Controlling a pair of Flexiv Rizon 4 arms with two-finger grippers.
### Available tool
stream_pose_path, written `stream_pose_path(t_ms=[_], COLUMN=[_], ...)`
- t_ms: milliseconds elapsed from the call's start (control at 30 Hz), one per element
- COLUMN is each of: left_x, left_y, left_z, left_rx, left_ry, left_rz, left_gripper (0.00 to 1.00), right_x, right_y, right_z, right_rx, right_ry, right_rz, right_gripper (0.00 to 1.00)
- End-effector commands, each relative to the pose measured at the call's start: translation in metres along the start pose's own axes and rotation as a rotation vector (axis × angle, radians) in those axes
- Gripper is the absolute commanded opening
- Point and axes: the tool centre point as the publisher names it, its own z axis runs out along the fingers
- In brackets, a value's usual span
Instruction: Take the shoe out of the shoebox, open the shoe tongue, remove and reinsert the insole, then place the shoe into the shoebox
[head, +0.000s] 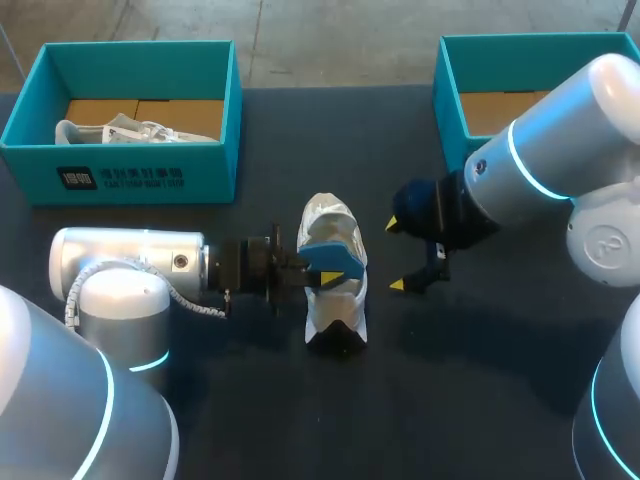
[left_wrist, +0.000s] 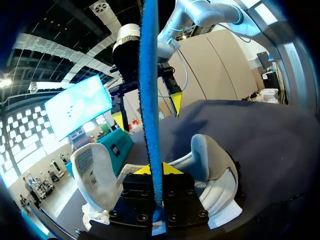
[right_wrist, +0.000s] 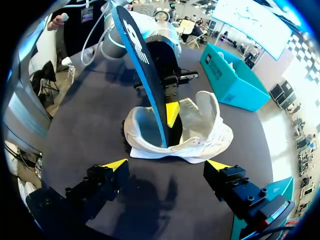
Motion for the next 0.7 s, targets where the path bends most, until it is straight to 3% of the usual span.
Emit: stream_pose_path(t_ms=[33,367,400,433,467,500,533,700], left_x=[0.001,-0.003,-0.003,-0.003,-0.003,-0.003,-0.003,-0.004], left_y=[0.005,0.004,0.004,0.003,0.003,0.002,0.001,-0.007], left_z=[0.006,0.001,0.000,-0.001,-0.002,-0.003,-0.003,-0.005], left_rx=[-0.025,-0.041,-0.042,-0.044,-0.045,-0.045,-0.044,-0.030], left_ry=[0.022,0.006,0.005,0.005,0.005,0.001,0.001,-0.010], left_rz=[0.048,0.065,0.065,0.065,0.065,0.060,0.059,0.054], left_gripper=[0.00,0.00,0.03,0.19,0.22,0.33,0.35,0.27], right_x=[0.001,0.001,0.001,0.001,0.001,0.001,0.001,0.001], right_y=[0.001,0.001,0.001,0.001,0.001,0.001,0.001,0.001], right_z=[0.001,0.001,0.001,0.001,0.001,0.001,0.001,0.001], right_rx=[0.002,0.002,0.002,0.002,0.002,0.002,0.002,0.002], right_ry=[-0.001,-0.001,-0.001,-0.001,-0.001,-0.001,-0.001,-0.001], right_rz=[0.001,0.001,0.001,0.001,0.001,0.001,0.001,0.001], right_gripper=[1.00,1.00,1.00,1.00,1.00,1.00,1.00,1.00])
